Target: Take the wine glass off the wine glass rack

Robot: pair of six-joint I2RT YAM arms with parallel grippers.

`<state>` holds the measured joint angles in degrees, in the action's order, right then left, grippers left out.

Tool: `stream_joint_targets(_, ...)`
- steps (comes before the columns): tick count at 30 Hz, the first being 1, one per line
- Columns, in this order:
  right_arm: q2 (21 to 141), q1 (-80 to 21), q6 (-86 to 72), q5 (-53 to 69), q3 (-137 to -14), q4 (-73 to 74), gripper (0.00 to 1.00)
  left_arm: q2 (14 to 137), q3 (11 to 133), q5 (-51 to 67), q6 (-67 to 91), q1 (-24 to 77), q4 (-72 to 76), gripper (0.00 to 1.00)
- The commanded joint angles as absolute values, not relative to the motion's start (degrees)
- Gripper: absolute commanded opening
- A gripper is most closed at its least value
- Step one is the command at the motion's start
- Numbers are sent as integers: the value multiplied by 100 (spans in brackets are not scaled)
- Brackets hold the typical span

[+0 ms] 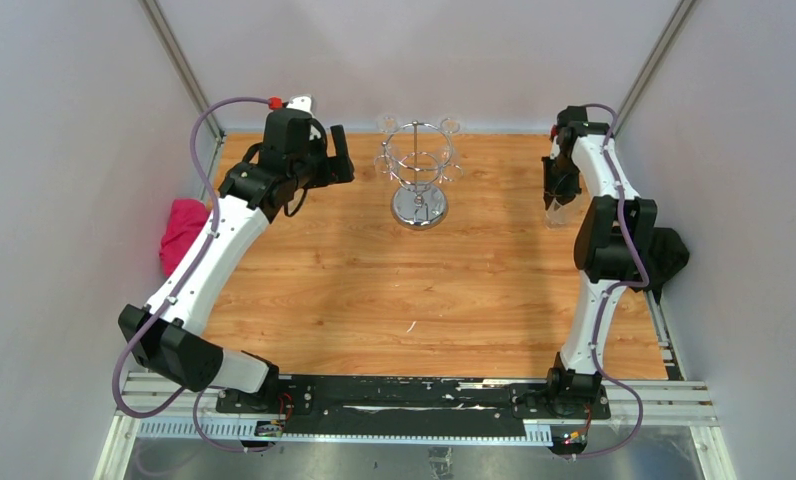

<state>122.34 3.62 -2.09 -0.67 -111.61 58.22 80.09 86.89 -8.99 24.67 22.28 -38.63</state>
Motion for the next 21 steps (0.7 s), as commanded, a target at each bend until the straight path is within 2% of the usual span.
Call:
stream_joint_targets(1, 11933, 343, -264, -179, -11049, 6056, 29, 7952, 8624, -853, 2484, 2268, -3749, 95)
stream_joint_targets(21, 10846, 125, -333, -631, -11610, 6654, 31, 8007, 8675, -765, 2540, 2268, -3744, 95)
